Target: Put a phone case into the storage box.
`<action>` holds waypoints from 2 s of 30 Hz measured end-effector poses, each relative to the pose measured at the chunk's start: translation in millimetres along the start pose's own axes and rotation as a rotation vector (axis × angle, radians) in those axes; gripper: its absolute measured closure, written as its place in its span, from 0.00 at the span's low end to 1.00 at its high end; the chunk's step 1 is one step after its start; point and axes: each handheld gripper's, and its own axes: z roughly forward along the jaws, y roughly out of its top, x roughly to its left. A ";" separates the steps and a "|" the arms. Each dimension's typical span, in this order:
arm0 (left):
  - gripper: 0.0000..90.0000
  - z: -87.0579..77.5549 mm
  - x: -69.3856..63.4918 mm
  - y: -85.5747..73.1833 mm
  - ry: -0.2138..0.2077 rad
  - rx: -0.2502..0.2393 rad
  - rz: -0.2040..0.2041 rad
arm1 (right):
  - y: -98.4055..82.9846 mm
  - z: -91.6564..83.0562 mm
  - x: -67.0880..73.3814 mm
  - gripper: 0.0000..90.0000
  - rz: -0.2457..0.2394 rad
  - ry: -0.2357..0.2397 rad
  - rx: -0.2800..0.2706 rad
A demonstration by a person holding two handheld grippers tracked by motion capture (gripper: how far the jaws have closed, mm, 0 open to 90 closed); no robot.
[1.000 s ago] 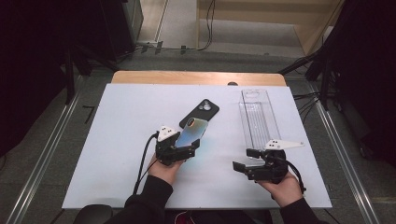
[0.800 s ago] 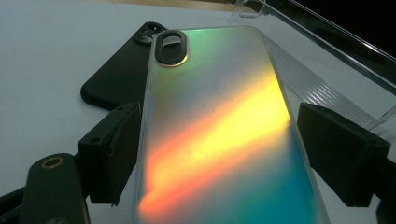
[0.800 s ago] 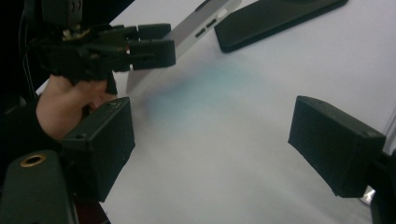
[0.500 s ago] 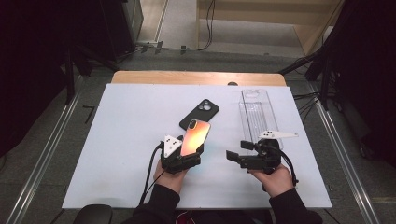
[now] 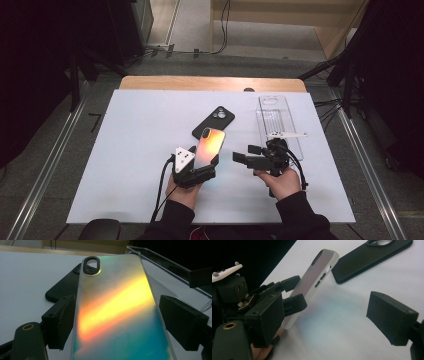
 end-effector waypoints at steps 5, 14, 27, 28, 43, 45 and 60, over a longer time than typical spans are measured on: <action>0.19 -1.2 -1.3 0.4 0.000 -0.009 -0.001 | 5.7 9.9 1.7 0.14 0.022 0.018 0.002; 0.19 -1.9 -2.1 -0.2 0.004 -0.016 -0.007 | 14.3 27.1 0.6 0.17 0.073 0.045 0.013; 0.19 -2.6 -5.0 -1.4 0.000 -0.022 -0.007 | 23.0 45.5 -4.0 0.28 0.115 0.062 0.039; 0.19 -2.6 -5.5 -1.7 -0.001 -0.018 -0.004 | 23.8 46.3 -4.7 0.29 0.122 0.068 0.041; 0.19 -2.6 -8.2 -6.0 -0.004 -0.021 -0.017 | 34.0 60.5 -7.2 0.58 0.206 0.079 0.076; 0.19 -2.6 -8.0 -6.1 -0.010 -0.023 -0.018 | 34.2 61.7 -6.8 0.61 0.210 0.079 0.075; 0.18 -3.4 -4.8 -7.9 -0.051 -0.045 -0.049 | 39.1 56.2 0.6 0.87 0.224 0.151 0.049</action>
